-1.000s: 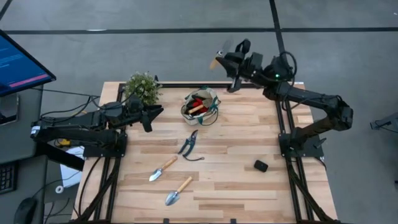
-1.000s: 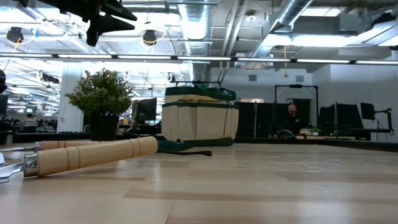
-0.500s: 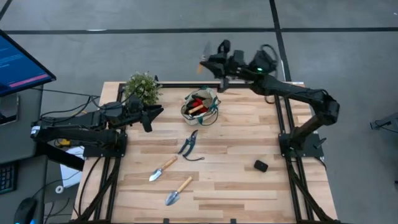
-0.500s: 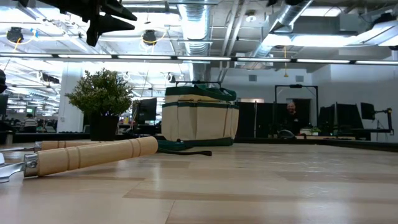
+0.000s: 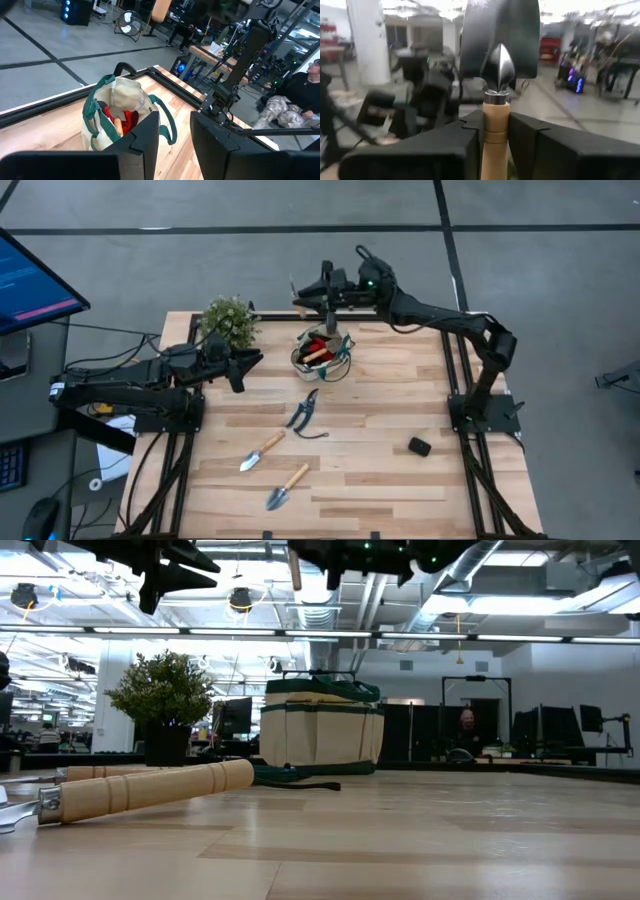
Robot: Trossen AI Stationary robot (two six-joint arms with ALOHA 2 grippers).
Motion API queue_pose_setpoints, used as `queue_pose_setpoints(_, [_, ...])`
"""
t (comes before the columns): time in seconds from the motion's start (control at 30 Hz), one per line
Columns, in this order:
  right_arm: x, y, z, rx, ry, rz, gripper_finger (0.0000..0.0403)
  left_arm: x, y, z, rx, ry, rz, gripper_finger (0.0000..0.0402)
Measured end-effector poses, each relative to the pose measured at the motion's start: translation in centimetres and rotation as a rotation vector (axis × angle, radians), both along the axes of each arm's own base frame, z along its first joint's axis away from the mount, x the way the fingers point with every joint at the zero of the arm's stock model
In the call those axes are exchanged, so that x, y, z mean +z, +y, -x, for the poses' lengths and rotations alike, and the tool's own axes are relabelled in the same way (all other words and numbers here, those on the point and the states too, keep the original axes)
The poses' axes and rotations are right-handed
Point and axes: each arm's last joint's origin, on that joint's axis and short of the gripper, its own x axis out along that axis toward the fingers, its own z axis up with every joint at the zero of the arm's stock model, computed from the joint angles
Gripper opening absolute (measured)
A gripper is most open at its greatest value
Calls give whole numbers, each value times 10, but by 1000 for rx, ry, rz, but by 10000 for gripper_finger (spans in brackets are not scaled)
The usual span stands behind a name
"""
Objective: Pick & Place Garden tools in Gardening bag
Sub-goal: Put the brown trowel into the light brown gardening bag
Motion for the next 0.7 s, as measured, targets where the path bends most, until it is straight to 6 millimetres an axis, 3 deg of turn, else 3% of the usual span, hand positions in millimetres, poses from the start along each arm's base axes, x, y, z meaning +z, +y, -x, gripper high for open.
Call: queue_pose_setpoints(0.7, [-45,1,3,22,392,134,52,0,0,0,0,1,0,112])
